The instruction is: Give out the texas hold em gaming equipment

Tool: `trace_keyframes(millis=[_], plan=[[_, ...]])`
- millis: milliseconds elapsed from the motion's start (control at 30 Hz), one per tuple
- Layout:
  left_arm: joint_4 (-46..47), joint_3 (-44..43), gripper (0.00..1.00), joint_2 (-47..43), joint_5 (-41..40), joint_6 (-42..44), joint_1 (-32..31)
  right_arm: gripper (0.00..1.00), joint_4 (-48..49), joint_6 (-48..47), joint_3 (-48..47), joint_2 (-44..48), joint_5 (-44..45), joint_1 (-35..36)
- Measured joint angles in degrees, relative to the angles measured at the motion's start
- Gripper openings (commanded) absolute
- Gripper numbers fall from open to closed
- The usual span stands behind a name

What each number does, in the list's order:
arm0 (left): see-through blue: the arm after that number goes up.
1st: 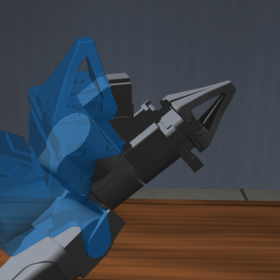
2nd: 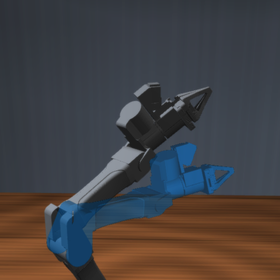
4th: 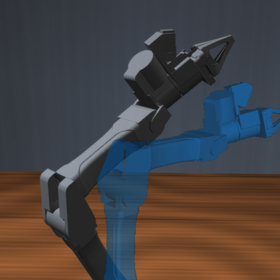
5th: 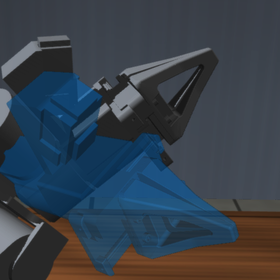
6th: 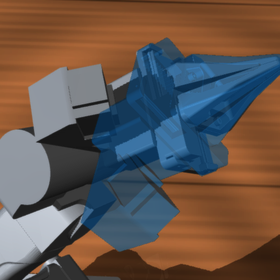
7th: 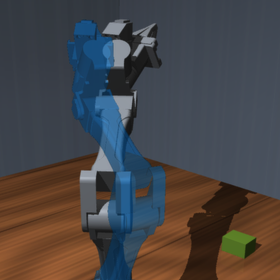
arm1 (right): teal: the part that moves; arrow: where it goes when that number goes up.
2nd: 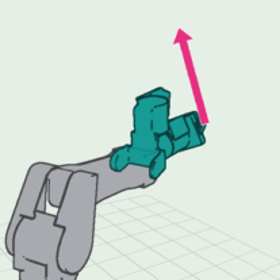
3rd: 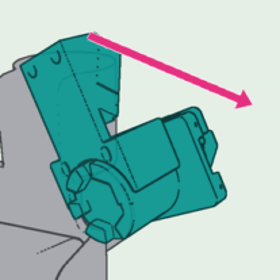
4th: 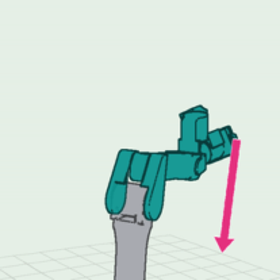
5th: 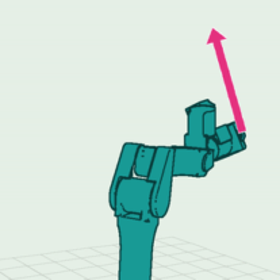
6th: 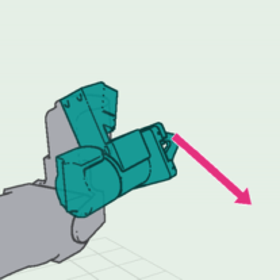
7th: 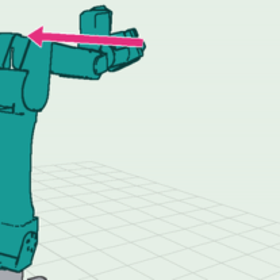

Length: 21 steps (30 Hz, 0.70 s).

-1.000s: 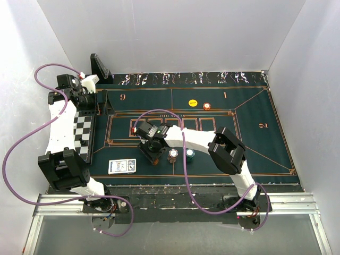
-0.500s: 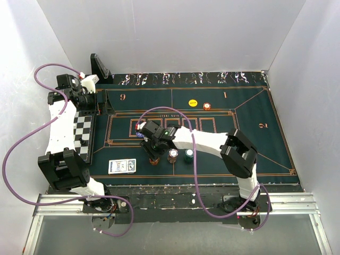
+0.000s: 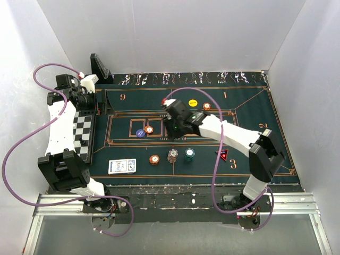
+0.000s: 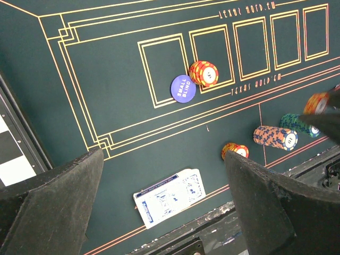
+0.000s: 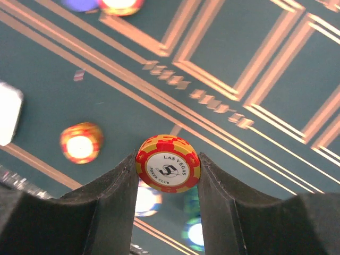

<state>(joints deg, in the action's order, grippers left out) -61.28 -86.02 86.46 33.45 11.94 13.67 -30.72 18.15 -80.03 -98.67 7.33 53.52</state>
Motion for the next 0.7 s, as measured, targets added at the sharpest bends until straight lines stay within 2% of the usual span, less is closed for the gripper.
trace_keyframes(millis=[233,467,700], plan=[[0.0,0.0,0.98,0.0,0.0,0.0,0.0,0.01,-0.5,5.0,12.1,4.9,5.3,-13.4],[-0.1,-0.5,0.98,0.0,0.0,0.0,0.0,0.01,-2.1,11.8,20.3,5.7,9.4,-19.8],[-0.4,-1.8,0.98,0.0,0.0,0.1,0.0,0.01,-2.9,17.9,24.0,6.2,12.2,-26.4]])
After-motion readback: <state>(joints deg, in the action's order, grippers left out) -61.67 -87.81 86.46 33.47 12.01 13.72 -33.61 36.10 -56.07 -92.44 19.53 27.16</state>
